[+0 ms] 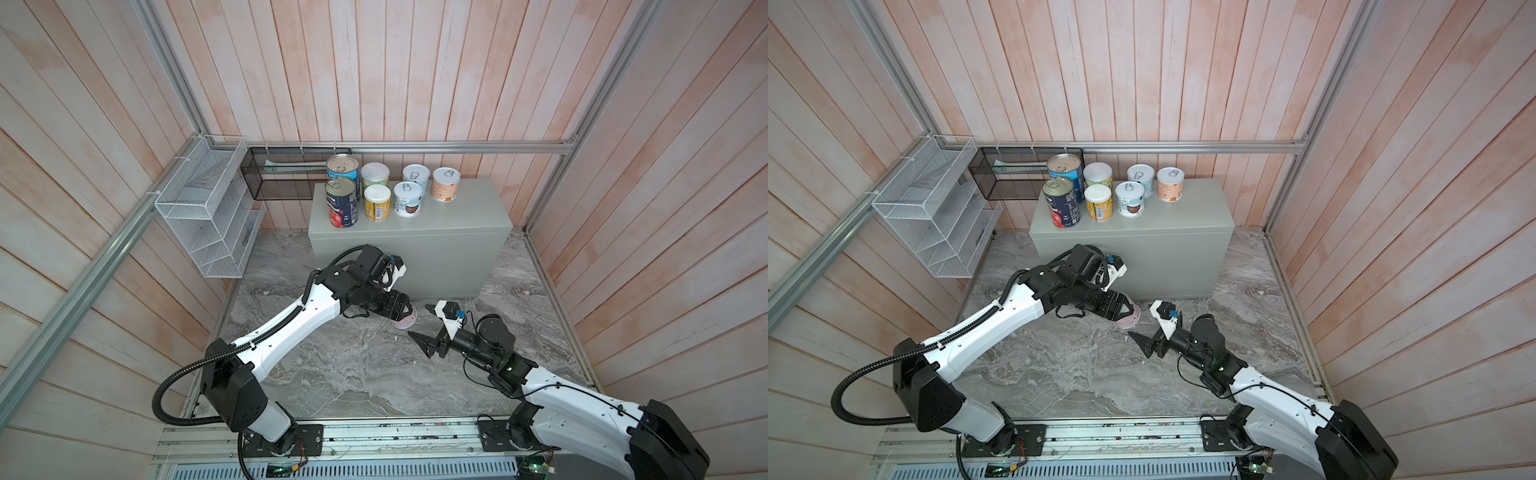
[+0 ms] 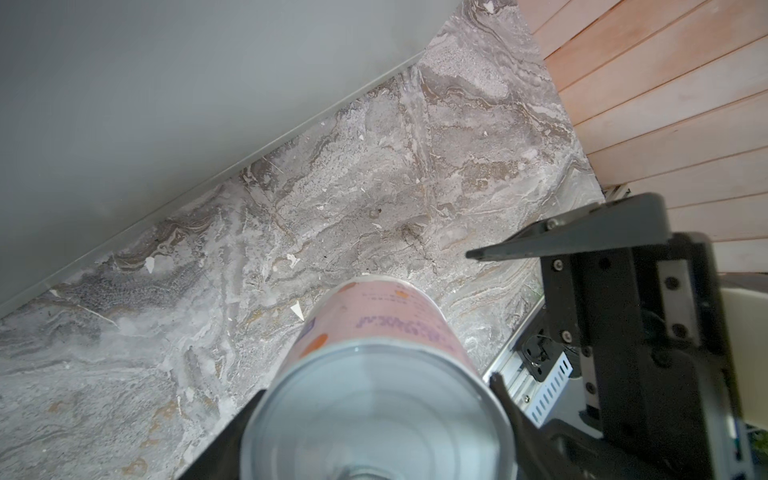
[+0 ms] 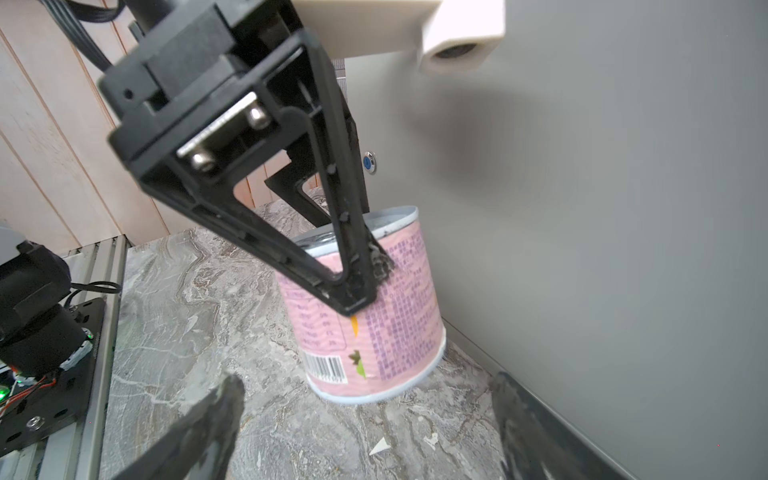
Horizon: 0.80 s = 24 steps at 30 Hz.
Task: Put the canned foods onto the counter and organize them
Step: 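Carry the can toward the right gripper while the right gripper reaches toward it, then close the right gripper on the can held by the left gripper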
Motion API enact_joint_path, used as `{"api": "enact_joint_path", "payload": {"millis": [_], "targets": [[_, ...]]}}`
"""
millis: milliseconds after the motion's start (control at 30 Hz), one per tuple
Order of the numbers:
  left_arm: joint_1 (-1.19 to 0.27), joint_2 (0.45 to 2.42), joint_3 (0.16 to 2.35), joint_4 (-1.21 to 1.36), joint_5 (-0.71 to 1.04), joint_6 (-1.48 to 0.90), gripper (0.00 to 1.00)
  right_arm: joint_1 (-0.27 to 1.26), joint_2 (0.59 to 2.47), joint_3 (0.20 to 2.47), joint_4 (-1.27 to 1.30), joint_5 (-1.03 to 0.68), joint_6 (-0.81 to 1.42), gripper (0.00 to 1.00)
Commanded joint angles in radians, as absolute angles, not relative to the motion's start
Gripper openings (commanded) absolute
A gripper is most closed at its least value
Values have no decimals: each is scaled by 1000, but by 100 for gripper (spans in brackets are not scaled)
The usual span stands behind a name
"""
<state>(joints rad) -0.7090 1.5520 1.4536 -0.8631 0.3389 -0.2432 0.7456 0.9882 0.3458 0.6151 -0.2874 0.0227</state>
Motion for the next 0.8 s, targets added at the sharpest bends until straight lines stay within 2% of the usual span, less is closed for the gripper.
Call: {"api": "enact_joint_path", "payload": {"millis": [0, 767], "targets": [[-710, 1521, 1494, -853, 408, -226, 54, 752, 1010, 396, 674, -326, 0, 90], [-712, 1504, 1472, -845, 492, -212, 54, 787, 1147, 436, 780, -334, 15, 87]]}}
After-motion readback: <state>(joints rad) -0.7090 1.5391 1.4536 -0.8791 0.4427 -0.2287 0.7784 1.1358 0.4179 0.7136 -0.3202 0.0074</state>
